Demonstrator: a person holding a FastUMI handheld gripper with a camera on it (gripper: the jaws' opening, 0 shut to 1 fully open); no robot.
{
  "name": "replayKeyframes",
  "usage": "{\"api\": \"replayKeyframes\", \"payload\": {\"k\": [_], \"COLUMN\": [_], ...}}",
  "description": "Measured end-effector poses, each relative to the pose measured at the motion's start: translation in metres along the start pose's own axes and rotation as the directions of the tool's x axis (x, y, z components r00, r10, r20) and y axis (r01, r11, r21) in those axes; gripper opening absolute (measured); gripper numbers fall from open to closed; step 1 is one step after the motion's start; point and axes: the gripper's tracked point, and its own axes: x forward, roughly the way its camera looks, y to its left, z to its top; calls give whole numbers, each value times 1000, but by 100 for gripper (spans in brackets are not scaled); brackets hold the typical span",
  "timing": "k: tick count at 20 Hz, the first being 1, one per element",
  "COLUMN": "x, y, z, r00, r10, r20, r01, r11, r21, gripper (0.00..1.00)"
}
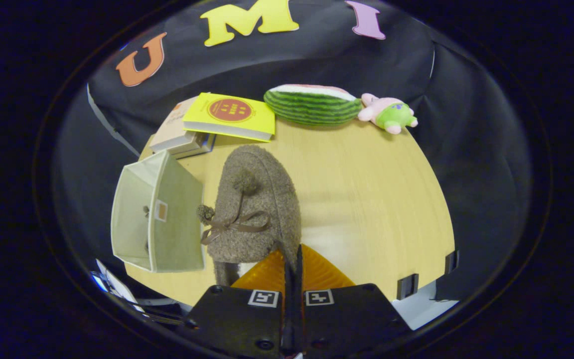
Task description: Open the storage box then place both shoes into the box .Put the left shoe in first, then the right shoe, with the right side of both shoes facing outward in a uniform manner.
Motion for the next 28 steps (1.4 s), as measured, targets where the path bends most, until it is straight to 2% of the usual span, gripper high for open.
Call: {"api": "replayKeyframes", "payload": {"k": [9, 17, 23, 28], "x": [-21, -1, 10, 27], "y": [107, 200, 250, 265], "z": [12, 24, 21, 11], "r00": [994, 975, 959, 963], "r10": [103, 163, 213, 201], "r20": [47, 151, 185, 180], "r01": [-102, -170, -223, -207], "r11": [994, 985, 974, 978], "r21": [-37, 30, 34, 16], "gripper": [6, 6, 6, 6]}}
